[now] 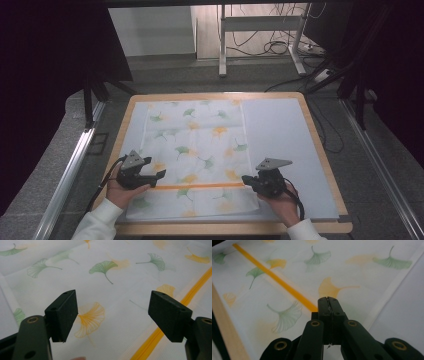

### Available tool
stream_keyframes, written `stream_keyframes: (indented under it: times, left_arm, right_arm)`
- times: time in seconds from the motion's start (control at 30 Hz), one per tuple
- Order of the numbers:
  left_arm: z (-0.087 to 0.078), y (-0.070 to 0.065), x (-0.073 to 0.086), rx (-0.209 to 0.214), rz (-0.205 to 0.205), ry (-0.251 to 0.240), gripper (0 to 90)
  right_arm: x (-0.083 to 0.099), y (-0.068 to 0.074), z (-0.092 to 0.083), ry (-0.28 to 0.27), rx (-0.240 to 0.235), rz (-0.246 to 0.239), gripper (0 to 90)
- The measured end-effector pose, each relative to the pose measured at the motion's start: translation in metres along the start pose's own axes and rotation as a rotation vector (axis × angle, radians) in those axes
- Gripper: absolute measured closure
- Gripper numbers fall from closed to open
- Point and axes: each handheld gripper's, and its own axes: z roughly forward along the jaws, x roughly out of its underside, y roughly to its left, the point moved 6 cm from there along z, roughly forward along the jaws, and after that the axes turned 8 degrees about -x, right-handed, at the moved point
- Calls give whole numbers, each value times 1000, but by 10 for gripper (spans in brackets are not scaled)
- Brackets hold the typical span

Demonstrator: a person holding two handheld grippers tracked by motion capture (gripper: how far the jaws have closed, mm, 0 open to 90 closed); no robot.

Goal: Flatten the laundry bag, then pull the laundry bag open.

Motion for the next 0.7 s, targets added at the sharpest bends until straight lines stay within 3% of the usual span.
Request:
stream_keyframes:
  times: [0.2,0.3,0.5,0.7]
  left_arm:
    - [-3,-6,-1,25,20,2,236]
    - [-10,-12,-7,33,49,-17,241]
    - [-14,-20,-15,67,46,-30,242]
    - [-16,-38,-29,103,69,-45,244]
  right_arm:
    - [6,5,-1,11,-6,0,893]
    - [6,4,-1,10,-4,7,894]
    - [6,4,-6,-6,2,14,894]
    - [13,7,-11,-7,2,23,894]
